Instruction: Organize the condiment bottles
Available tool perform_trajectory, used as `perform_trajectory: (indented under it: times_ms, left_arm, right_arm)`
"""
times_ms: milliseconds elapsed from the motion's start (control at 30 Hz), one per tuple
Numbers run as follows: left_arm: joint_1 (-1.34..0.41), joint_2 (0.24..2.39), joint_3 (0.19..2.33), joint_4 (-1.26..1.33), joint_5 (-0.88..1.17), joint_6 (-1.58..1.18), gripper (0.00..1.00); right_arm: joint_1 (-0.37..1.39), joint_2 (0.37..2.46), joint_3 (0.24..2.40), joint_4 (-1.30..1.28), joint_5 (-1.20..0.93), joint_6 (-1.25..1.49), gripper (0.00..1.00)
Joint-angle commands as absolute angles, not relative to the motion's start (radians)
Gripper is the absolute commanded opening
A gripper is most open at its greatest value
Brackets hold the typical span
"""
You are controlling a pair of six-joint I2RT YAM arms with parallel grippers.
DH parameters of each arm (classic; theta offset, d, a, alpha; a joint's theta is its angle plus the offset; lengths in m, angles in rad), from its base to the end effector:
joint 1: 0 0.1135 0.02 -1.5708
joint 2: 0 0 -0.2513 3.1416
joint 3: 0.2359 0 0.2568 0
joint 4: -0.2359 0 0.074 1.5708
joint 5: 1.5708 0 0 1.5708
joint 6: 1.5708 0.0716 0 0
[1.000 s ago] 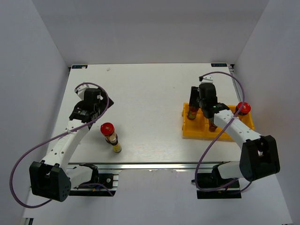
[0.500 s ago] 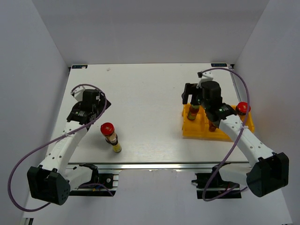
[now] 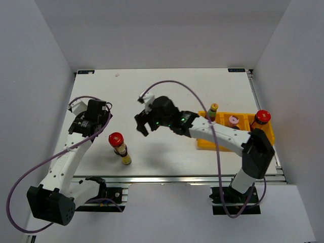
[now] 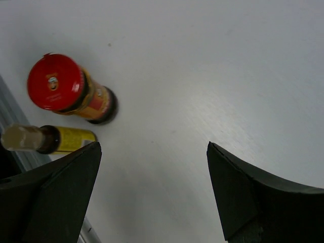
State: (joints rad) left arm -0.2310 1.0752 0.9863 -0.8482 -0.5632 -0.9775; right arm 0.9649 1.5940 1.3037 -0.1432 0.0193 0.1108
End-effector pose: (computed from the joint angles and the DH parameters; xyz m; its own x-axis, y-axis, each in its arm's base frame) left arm 0.2367 -0.0164 0.2638 -0.3439 -0.6393 -0.6878 -0.7142 0.6536 -0.2504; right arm 0.2371 0.3398 0.2896 -0.3275 -0.2786 -0.9028 -0.7804 0.6184 0.0923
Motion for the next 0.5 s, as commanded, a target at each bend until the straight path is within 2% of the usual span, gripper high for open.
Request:
perform_trajectory:
  times_ms: [0, 467]
  left_arm:
    - [-0.222, 1.025, 1.025, -0.900, -0.632, -1.022, 0.98]
    - [-0.221, 0.994, 0.996, -0.870, -0.626, -1.006, 0.98]
  right_arm:
    - [1.057, 1.678, 1.413, -0.158, -0.055, 0.074, 0.89]
    - [1.212, 1.690, 1.410, -0.121, -0.072, 0.074, 0.89]
